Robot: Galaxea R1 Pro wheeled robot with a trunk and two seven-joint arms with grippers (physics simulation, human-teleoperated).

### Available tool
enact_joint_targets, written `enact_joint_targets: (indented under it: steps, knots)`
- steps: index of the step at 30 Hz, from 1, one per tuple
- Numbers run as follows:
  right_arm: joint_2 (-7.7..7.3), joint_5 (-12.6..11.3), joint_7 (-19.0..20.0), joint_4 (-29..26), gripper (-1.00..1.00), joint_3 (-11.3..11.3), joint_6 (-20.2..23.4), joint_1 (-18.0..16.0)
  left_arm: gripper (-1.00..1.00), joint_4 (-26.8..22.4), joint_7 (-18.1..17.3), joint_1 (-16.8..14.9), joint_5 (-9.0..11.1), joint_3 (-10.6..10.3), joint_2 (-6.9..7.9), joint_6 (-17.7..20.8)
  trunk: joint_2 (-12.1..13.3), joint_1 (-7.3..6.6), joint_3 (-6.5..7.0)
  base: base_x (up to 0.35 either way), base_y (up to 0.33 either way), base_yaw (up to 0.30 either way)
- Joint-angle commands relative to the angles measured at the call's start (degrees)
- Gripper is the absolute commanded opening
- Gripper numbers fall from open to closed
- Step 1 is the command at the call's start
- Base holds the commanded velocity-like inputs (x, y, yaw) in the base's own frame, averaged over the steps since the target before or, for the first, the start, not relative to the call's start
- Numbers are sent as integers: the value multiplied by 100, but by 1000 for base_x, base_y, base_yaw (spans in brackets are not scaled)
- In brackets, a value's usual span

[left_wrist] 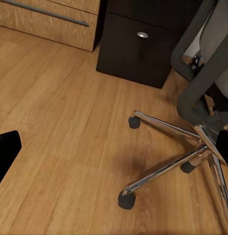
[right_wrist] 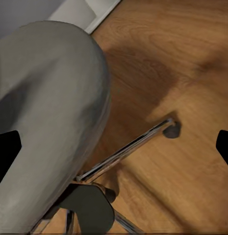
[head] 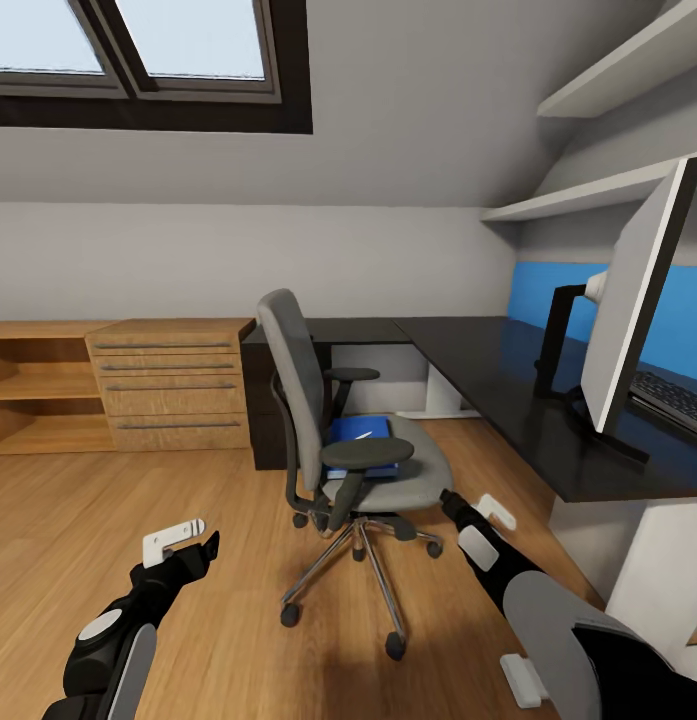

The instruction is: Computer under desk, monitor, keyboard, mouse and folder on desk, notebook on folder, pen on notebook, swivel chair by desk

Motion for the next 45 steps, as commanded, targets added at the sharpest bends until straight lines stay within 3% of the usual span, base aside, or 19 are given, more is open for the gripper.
enact_joint_targets:
  steps: [1,11,13,19,23,39,45]
  knots:
    - [2,-58,7,1,100,-12,-12,-3,100,-7,38,-3,61,2,-3,28,-3,-1,-6,0,0,0]
    - [-24,-146,45,-5,100,-24,-2,-4,100,-2,43,-3,61,3,-3,35,-3,-1,-6,143,0,0]
    - [-126,-193,46,-7,100,-42,-11,-4,100,1,47,-3,55,3,4,40,-3,-1,-6,200,0,0]
    - [-171,-222,46,-8,100,-50,-13,-4,100,1,47,-3,58,11,13,36,-3,-1,-6,216,0,0]
    - [-250,-246,39,-8,100,-228,-12,-4,100,1,47,-3,57,11,15,36,-3,-1,-6,79,0,0]
    - [-281,-271,24,7,100,-312,15,-4,100,1,47,-3,58,11,15,36,-3,-1,-6,70,0,0]
    - [-311,-284,11,16,100,-322,253,-4,100,1,47,-3,57,11,15,36,-3,-1,-6,106,-28,0]
